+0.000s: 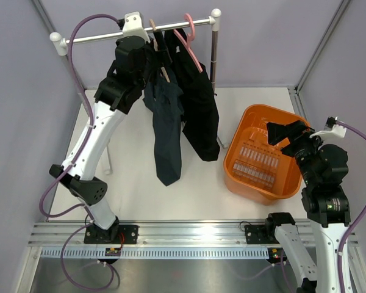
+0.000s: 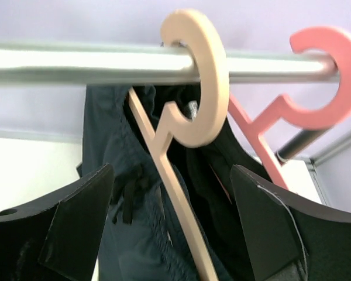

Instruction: Remove the shorts from the hanger

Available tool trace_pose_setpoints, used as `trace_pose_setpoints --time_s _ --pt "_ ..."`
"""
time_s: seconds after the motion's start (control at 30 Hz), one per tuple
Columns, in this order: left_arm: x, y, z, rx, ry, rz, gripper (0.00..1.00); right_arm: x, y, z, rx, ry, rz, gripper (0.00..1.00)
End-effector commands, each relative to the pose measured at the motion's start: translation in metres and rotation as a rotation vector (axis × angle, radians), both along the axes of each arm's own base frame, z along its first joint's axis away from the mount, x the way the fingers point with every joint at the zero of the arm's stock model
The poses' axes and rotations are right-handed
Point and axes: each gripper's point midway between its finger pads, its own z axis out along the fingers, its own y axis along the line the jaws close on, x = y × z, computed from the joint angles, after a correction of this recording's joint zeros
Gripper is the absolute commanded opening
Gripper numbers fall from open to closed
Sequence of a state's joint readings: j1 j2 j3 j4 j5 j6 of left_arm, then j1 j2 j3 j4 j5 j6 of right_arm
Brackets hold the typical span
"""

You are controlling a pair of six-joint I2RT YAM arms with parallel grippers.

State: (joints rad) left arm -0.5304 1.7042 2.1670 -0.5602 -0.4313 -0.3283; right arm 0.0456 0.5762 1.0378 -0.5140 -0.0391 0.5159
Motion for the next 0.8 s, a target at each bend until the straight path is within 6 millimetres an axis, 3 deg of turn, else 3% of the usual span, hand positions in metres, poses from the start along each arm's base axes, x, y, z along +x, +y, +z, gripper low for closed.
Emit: trace_pose_setpoints --time_s 0.0,0.17,0.4,0.67,0.7,0.77 --pt "0.013 0.004 0.019 0.018 -0.076 0.076 0.83 -0.001 0.003 0.018 -0.004 -0.051 0.018 0.99" --pt "0.03 -0.006 0.0 0.076 -0.057 0.111 0.79 0.001 0.003 0.017 -0.004 -0.048 0.018 1.0" --pt "0.039 -0.016 -0.005 0.122 -0.078 0.158 0.64 0.006 0.003 0.011 -0.013 -0.036 0.022 0.99" --pt "0.039 -0.006 -0.007 0.192 -0.058 0.222 0.36 0.012 0.003 -0.003 -0.019 -0.013 0.021 0.99" --pt "0.037 -0.004 -0.005 0.198 -0.058 0.227 0.26 0.013 0.004 -0.002 -0.017 -0.014 0.025 1.0" --pt "0.034 0.0 -0.001 0.203 -0.064 0.233 0.18 0.014 0.005 -0.003 -0.017 -0.013 0.028 0.99"
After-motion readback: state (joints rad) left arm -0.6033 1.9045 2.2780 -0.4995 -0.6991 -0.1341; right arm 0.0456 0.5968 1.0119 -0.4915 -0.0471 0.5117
